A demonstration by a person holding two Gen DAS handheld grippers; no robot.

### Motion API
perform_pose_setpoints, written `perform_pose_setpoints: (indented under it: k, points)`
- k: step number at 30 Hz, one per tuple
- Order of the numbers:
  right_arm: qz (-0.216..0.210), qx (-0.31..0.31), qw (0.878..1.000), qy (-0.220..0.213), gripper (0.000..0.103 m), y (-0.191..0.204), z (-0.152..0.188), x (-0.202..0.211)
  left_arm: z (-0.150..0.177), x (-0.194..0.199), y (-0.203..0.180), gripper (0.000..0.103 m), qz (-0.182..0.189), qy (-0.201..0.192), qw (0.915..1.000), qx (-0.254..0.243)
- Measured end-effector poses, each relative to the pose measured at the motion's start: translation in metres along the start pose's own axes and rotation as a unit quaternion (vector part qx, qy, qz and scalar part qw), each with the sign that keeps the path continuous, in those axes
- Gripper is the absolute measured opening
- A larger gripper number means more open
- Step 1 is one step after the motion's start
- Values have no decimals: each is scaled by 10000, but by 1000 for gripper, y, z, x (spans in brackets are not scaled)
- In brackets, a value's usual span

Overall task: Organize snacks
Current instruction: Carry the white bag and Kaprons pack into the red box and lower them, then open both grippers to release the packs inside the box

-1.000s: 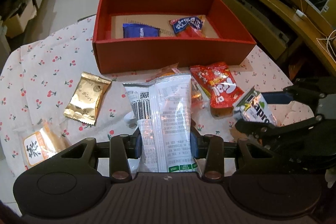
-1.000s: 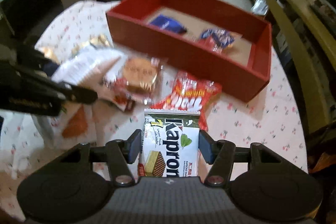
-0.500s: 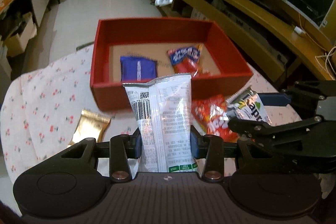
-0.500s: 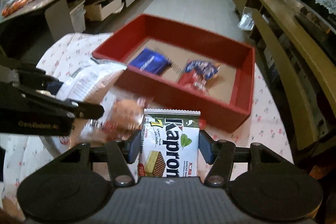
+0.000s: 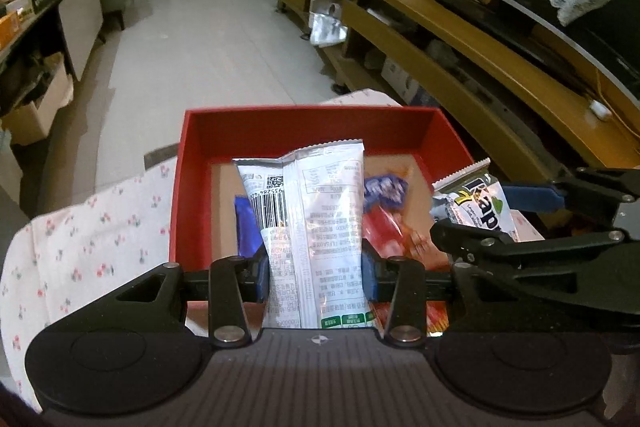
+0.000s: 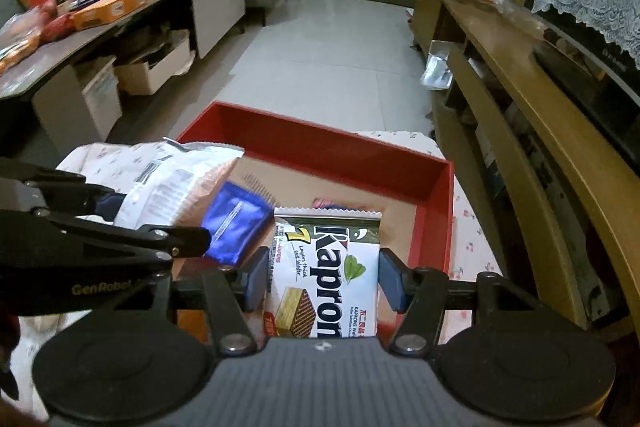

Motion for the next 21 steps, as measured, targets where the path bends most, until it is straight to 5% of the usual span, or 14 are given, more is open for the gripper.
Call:
perform_pose_setpoints:
  k: [8, 21]
  points:
    - [194, -118, 9997, 95, 80, -11, -25, -48, -24, -41, 17, 48, -289, 71, 9996, -16]
    - [258, -65, 9985, 475, 80, -20, -16, -104, -10, -87, 31, 50, -477, 510, 9974, 178]
Point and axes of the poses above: each gripper's, at about its wrist camera, not at the fingertips, and x roughly against the way its jaws point, y to its left, z to its underside, the point moved 9 cm from there along -x, roughly the way its jaws point, and after that the axes turned 9 degrees about -x, right-handed, at the moved point
